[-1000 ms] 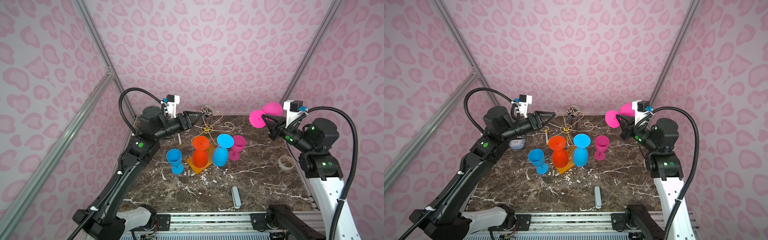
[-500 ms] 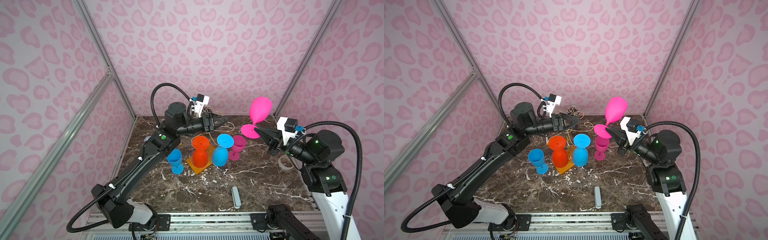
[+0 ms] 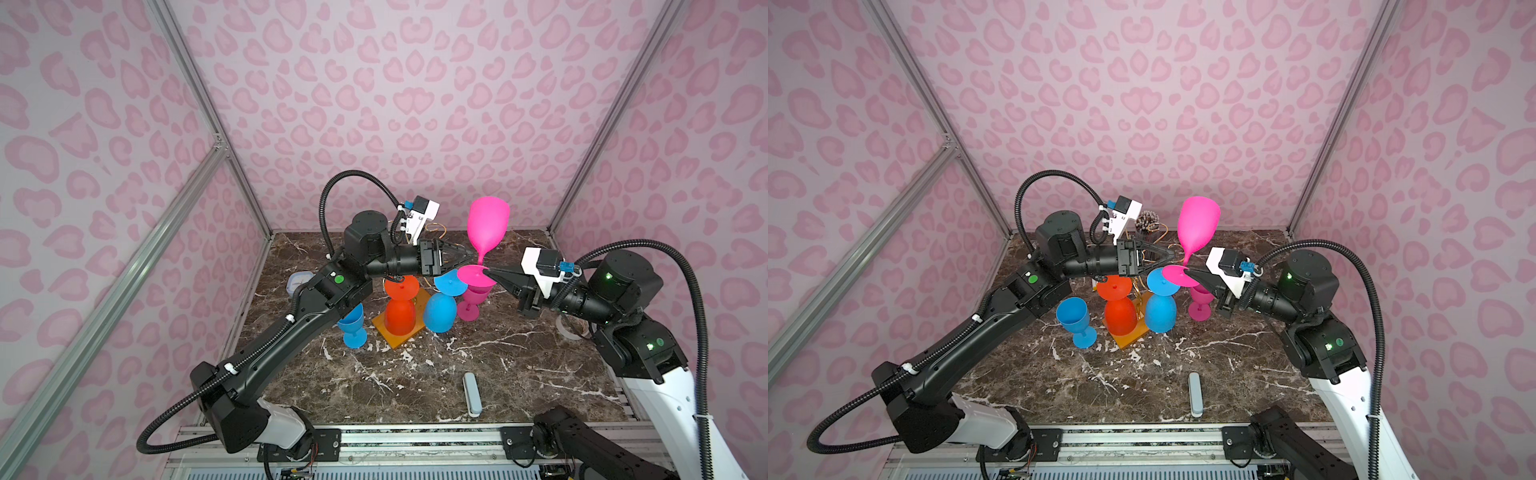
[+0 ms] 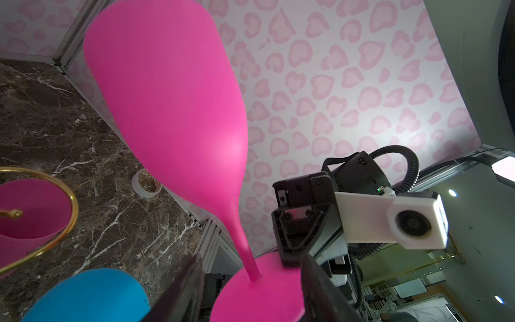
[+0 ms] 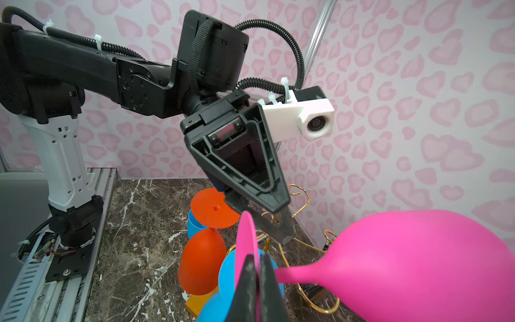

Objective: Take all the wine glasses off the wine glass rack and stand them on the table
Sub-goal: 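Close the left gripper on the magenta glass stem beside the right gripper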

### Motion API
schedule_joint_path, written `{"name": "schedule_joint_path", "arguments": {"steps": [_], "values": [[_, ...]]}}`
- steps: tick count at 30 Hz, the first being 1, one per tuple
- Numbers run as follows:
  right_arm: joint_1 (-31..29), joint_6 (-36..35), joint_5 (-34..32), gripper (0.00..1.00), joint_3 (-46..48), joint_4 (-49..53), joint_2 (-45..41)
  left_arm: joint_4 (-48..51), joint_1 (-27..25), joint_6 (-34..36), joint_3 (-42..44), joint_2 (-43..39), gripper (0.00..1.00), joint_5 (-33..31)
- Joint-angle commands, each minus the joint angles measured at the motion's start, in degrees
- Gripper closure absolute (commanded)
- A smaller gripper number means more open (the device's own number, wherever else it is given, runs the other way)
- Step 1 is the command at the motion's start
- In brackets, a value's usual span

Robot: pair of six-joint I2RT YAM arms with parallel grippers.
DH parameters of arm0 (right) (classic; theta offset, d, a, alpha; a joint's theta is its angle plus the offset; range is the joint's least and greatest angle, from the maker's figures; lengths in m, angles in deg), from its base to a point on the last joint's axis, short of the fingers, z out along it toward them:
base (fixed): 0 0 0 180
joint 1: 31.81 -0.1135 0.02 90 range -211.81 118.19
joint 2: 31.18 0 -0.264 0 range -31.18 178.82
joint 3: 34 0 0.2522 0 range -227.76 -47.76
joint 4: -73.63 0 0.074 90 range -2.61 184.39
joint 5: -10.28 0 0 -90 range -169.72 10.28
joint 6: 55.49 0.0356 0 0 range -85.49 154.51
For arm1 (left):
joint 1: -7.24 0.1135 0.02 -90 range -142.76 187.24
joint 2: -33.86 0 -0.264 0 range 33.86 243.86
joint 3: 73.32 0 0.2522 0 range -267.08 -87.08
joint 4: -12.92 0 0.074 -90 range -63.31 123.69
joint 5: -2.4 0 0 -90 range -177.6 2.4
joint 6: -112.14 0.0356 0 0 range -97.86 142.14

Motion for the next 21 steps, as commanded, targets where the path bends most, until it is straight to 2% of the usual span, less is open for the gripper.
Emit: {"name": "schedule_joint_path", "arguments": {"steps": [1, 13, 21], "values": [[-0.19, -1.28, -0.31, 1.0, -0.36, -0.02, -0.26, -2.65, 0.02, 0.39, 0.39, -0.38, 0.43, 0.13], [-0.32, -3.03, -2.31, 1.0, -1.63, -0.05, 0.34, -3.62, -0.04, -0.65, 3.38, -2.46, 0.42, -2.96], [-0.34, -2.91, -2.23, 1.0, -1.8, -0.78, 0.61, -2.2, 0.4, 1.43, 3.18, -4.13, 0.4, -5.37]]}}
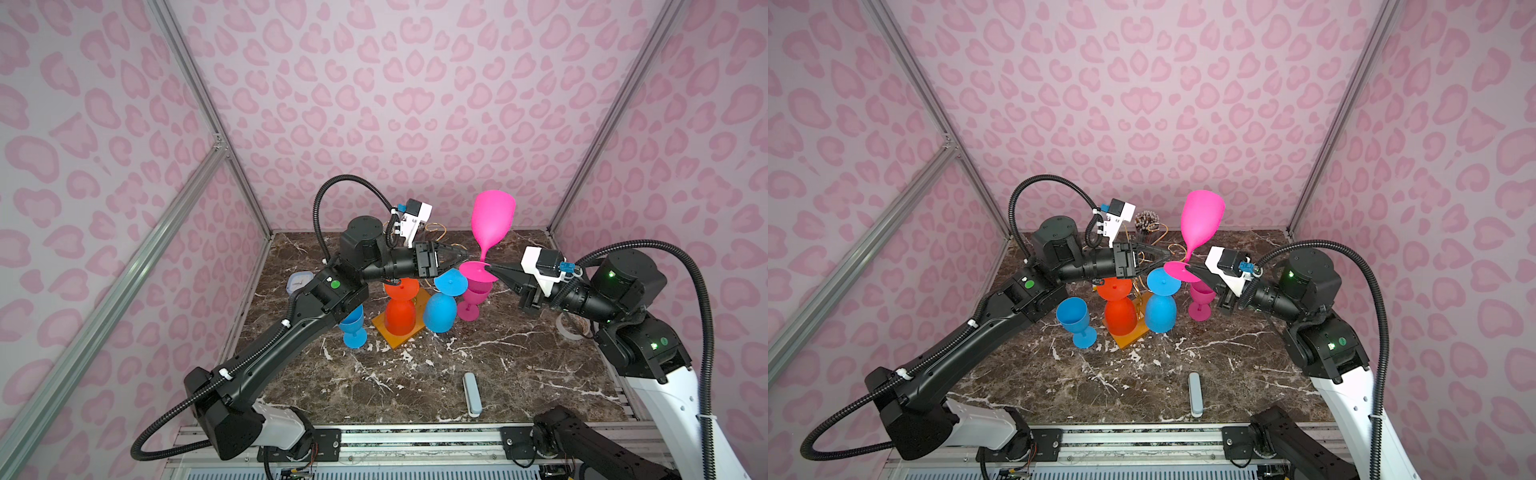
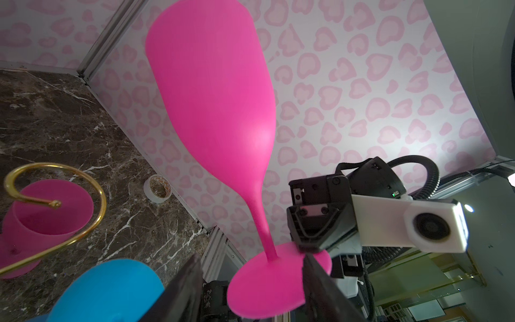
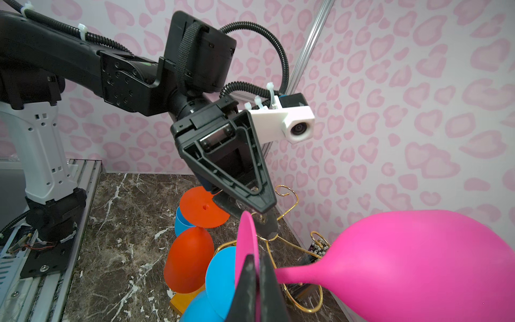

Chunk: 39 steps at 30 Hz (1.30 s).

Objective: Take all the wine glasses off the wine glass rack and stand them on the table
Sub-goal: 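Close the left gripper on the magenta glass stem beside the right gripper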

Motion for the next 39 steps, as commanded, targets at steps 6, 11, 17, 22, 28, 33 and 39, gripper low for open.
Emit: {"name": "schedule_joint_path", "arguments": {"steps": [6, 11, 17, 22, 28, 33, 39], "values": [[-0.21, -0.59, 0.34, 1.0, -0.55, -1.43, -0.77, -2.15, 0.16, -1.49, -0.05, -0.23, 0.41, -0.91], [-0.21, -0.57, 0.97, 1.0, 0.16, -1.52, -1.04, -3.14, -0.23, -2.57, -0.09, -0.33, 0.4, -0.89], [-0.47, -0.18, 2.44, 1.0, -0.32, -2.02, -0.6, -3.83, -0.48, -4.09, -0.35, 1.13, 0.4, 1.76], [-2.15, -0.51, 1.71, 1.0, 0.04, -2.08, -0.18, -6.47, -0.96, -6.31, -0.44, 2.64, 0.41, 3.04], [-5.57, -2.43, -0.95, 1.0, -0.71, -0.46, 0.02, -8.45, -1.49, -8.2, -1.47, 4.45, 0.43, 4.35], [-6.82, -3.38, -2.19, 1.0, -0.7, -0.04, 0.26, -8.88, -2.31, -9.59, -1.73, 5.4, 0.49, 5.26], [-8.19, -5.46, -4.66, 1.0, -1.24, 1.22, 0.72, -8.86, -2.66, -9.9, -0.55, 4.74, 0.58, 5.02]]}}
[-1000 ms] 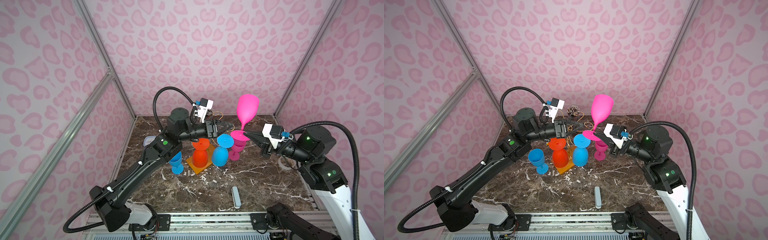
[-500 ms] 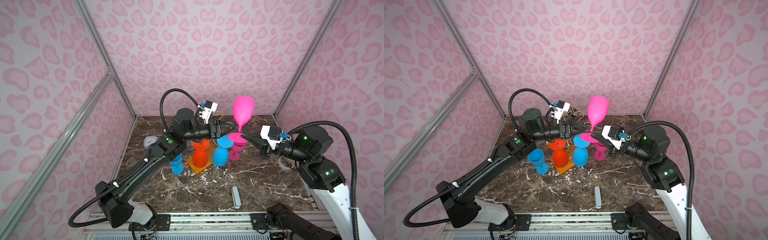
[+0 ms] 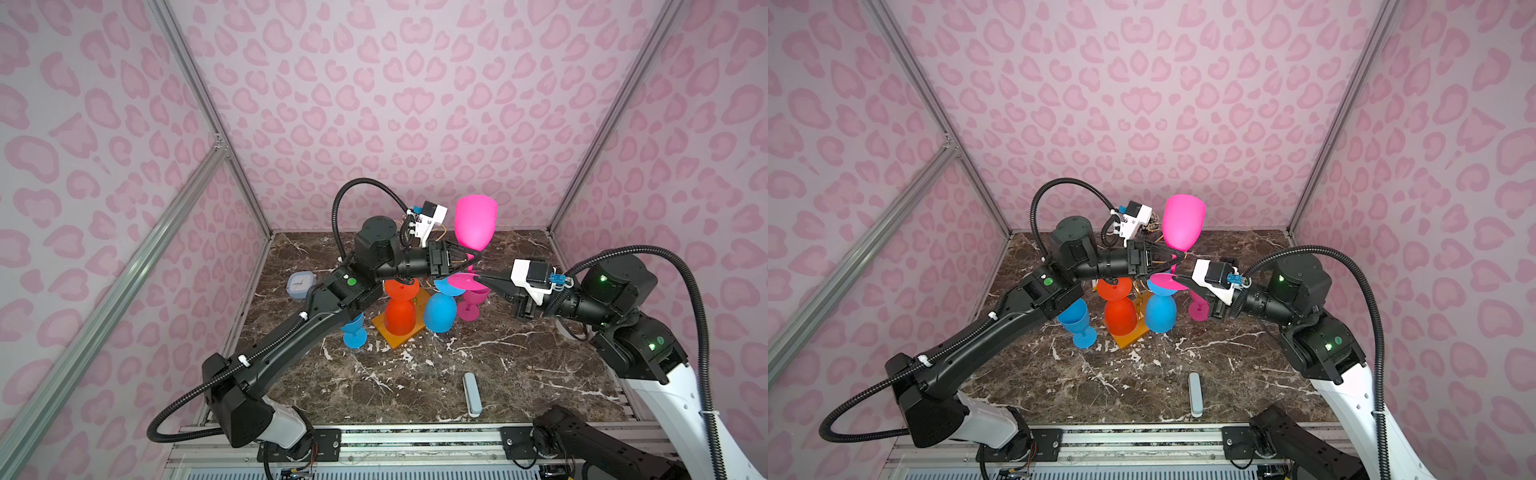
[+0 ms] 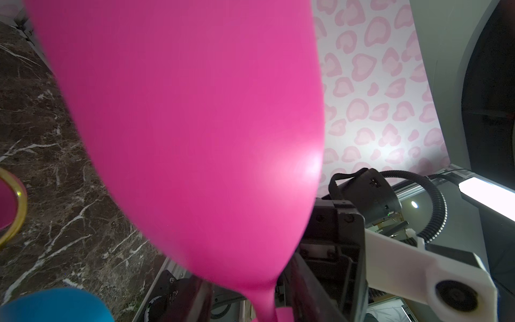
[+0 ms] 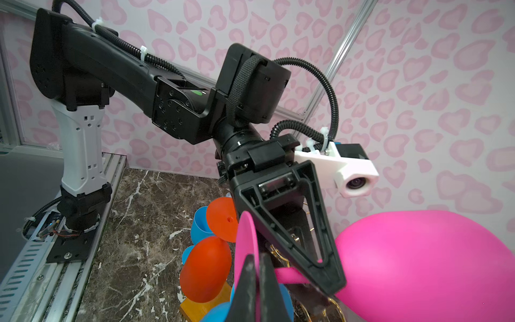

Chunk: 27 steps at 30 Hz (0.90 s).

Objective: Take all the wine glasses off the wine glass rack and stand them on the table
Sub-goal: 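Close the left gripper on the magenta glass stem beside the right gripper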

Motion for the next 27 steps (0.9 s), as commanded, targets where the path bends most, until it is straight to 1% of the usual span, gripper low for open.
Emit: {"name": "schedule_joint_path", "arguments": {"steps": [1, 11, 14, 15, 16, 17, 18, 20, 21, 22, 24, 27], "values": [[-0.42, -1.74, -2.51, 1.0, -0.18, -0.24, 0.09, -2.32, -0.09, -0.65, 0.44, -0.4, 0.61, 0.7], [-1.59, -3.14, -4.02, 1.0, -0.16, -0.05, 0.35, -2.23, -0.18, -1.93, 0.6, 0.31, 0.86, 1.05], [-1.92, -2.97, -4.97, 1.0, 0.15, -0.3, 0.18, -2.52, -0.12, -2.78, 0.9, 0.31, 0.9, 0.15], [-2.15, -2.94, -5.3, 0.95, 0.17, -0.2, 0.05, -3.16, -0.14, -3.3, 1.23, 0.1, 0.91, -0.26], [-2.26, -2.71, -5.81, 0.85, 0.5, -0.34, -0.28, -4.35, -0.19, -3.78, 1.67, -0.13, 0.92, -0.43], [-2.51, -2.53, -6.64, 0.67, 0.82, -0.57, -0.71, -4.85, -0.14, -3.84, 1.83, -0.43, 0.94, -0.74], [-2.47, -2.12, -7.17, 0.55, 1.23, -0.82, -1.23, -4.66, -0.15, -3.42, 1.76, -0.58, 0.96, -1.17], [-2.47, -0.38, -8.77, 0.36, 2.6, -2.4, -2.78, -3.52, -0.11, -1.55, 1.44, -1.05, 0.97, -2.26], [-2.47, 1.51, -10.08, 0.08, 3.45, -3.75, -3.69, -3.04, 0.01, -0.69, 1.4, -1.26, 0.97, -2.86], [-2.48, 3.22, -11.19, 0.0, 4.56, -5.96, -4.92, -2.85, 0.2, 0.32, 1.4, -1.6, 0.97, -3.44], [-2.47, 6.86, -14.95, 0.0, 7.17, -10.68, -7.53, -2.76, 0.72, 2.54, 1.23, -1.92, 0.97, -4.57], [-2.38, 13.14, -23.92, 0.0, 9.74, -15.84, -10.28, -1.12, 1.67, 7.41, -0.68, -2.19, 0.97, -6.93]]}}
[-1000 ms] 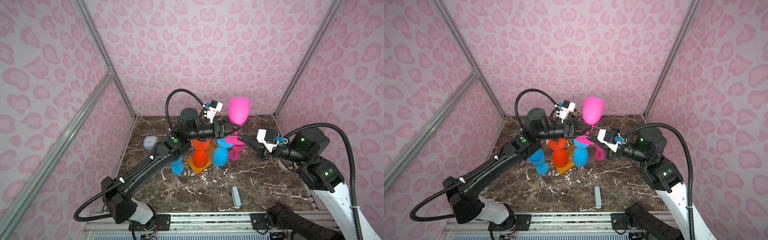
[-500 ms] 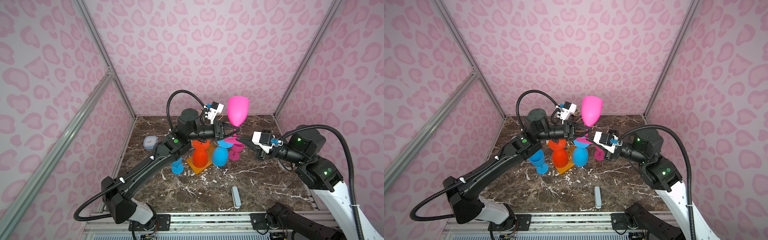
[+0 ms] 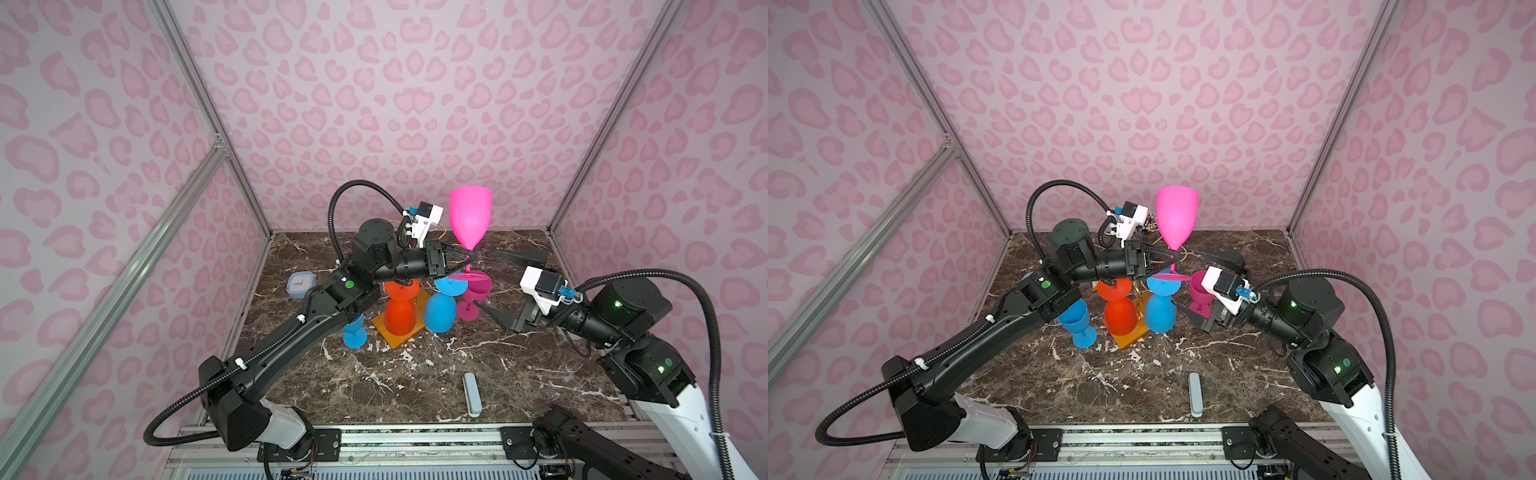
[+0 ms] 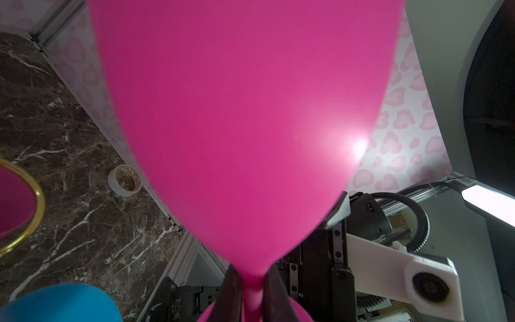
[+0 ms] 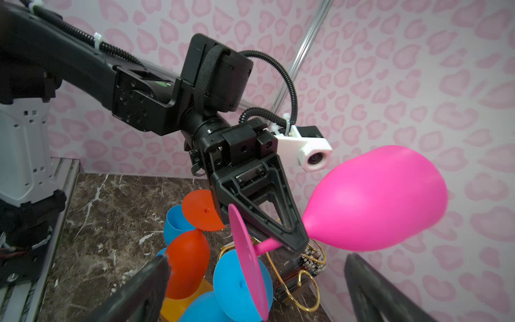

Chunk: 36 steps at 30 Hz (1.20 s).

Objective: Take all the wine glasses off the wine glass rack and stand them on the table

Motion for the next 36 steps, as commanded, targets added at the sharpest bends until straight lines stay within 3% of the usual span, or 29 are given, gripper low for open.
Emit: {"name": "schedule_joint_path", "arguments": {"steps": [1, 5, 8, 12, 14, 18, 21, 28, 34, 36], "values": [[0.0, 9.91, -12.87, 0.0, 1.3, -8.62, -1.75, 0.73, 0.78, 7.81, -2.87, -0.76, 0.97, -3.55], [0.1, 21.66, -32.17, 0.0, 0.02, -8.15, -1.57, 6.16, 1.35, 18.34, -6.29, -2.37, 0.97, -8.46], [1.04, 25.9, -38.6, 0.0, -0.95, -6.27, -0.5, 12.17, 1.34, 28.59, -6.99, -5.02, 0.97, -15.39], [4.34, 30.79, -39.67, 0.0, -2.85, -1.27, 3.32, 18.26, 1.38, 40.79, -6.55, -8.73, 0.97, -24.51], [9.02, 36.57, -35.49, 0.0, -3.65, 1.09, 5.23, 20.38, 1.25, 47.32, -7.03, -9.86, 0.97, -27.97], [23.1, 54.43, -11.72, 0.0, 0.56, -5.02, 6.84, 21.81, 0.73, 61.13, -5.26, -11.22, 0.97, -34.63], [29.92, 62.2, -3.06, 0.0, 2.15, -7.64, 9.26, 21.26, -0.26, 72.43, -3.12, -11.73, 0.97, -40.05], [34.51, 61.3, 10.82, 0.02, -3.43, -1.55, 14.01, 20.17, -0.42, 89.52, -3.8, -9.51, 0.97, -45.29], [35.62, 60.3, 17.18, 0.27, -7.12, 0.69, 14.57, 17.89, -0.53, 99.67, -4.43, -6.65, 0.97, -47.38], [35.94, 60.93, 18.85, 0.3, -8.22, 0.74, 14.49, 17.79, -0.77, 102.62, -5.01, -6.14, 0.97, -47.75]]}}
